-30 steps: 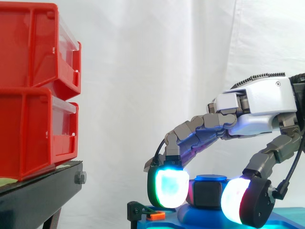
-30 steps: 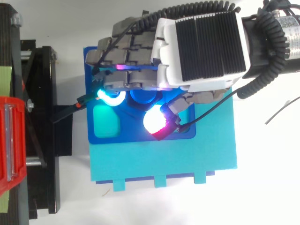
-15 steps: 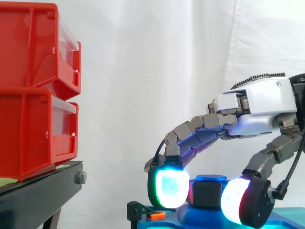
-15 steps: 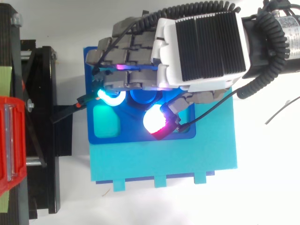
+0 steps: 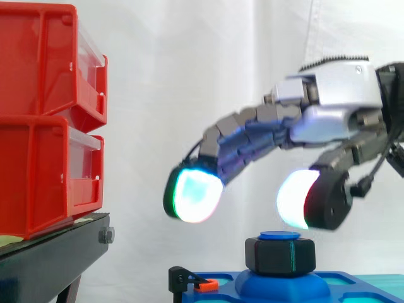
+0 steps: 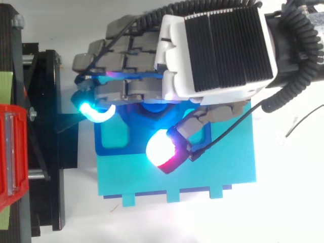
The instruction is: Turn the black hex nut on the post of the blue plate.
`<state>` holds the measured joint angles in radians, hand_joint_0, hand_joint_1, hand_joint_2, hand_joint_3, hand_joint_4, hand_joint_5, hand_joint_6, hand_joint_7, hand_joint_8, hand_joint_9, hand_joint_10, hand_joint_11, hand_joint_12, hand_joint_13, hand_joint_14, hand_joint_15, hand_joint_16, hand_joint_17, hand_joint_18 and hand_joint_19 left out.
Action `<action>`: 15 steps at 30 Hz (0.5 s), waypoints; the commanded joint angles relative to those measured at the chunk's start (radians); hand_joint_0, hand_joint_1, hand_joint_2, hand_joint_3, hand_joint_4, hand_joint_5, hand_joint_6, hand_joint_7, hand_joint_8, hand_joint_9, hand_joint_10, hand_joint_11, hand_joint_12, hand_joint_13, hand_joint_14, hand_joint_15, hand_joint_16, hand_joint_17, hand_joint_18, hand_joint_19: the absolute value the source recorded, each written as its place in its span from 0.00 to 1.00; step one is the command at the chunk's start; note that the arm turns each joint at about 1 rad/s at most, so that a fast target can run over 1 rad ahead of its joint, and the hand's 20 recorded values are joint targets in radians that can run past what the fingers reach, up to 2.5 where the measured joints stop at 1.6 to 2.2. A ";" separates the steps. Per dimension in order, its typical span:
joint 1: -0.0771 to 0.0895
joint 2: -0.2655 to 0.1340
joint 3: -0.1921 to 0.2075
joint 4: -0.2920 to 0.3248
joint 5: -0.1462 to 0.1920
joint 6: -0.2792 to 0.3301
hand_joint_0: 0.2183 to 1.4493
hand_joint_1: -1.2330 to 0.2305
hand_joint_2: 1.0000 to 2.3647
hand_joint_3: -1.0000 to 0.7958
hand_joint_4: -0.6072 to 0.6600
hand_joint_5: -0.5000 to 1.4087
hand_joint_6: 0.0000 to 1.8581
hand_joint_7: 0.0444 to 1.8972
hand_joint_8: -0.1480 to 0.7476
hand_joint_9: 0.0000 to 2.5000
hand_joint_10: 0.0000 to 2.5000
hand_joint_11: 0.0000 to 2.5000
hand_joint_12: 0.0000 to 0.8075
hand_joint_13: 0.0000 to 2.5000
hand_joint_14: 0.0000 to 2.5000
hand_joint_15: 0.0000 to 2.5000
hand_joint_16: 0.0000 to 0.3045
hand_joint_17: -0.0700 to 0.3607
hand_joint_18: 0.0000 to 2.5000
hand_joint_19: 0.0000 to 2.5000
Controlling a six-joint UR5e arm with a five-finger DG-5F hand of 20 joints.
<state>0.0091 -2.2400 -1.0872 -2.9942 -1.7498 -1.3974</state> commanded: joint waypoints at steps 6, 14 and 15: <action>0.003 0.004 0.141 -0.187 -0.013 -0.011 0.17 0.42 0.00 0.28 0.62 0.13 0.27 0.38 0.46 0.11 0.00 0.00 0.48 0.16 0.00 0.05 0.18 0.44 0.17 0.12; -0.032 0.092 0.125 -0.341 -0.020 -0.065 0.17 0.44 0.00 0.28 0.62 0.13 0.27 0.38 0.46 0.11 0.00 0.00 0.48 0.16 0.00 0.05 0.18 0.44 0.17 0.12; -0.035 0.102 0.115 -0.341 -0.022 -0.063 0.17 0.44 0.00 0.28 0.62 0.13 0.27 0.38 0.46 0.11 0.00 0.00 0.48 0.16 0.00 0.05 0.17 0.44 0.17 0.12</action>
<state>-0.0120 -2.1735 -0.9545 -3.3008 -1.7705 -1.4552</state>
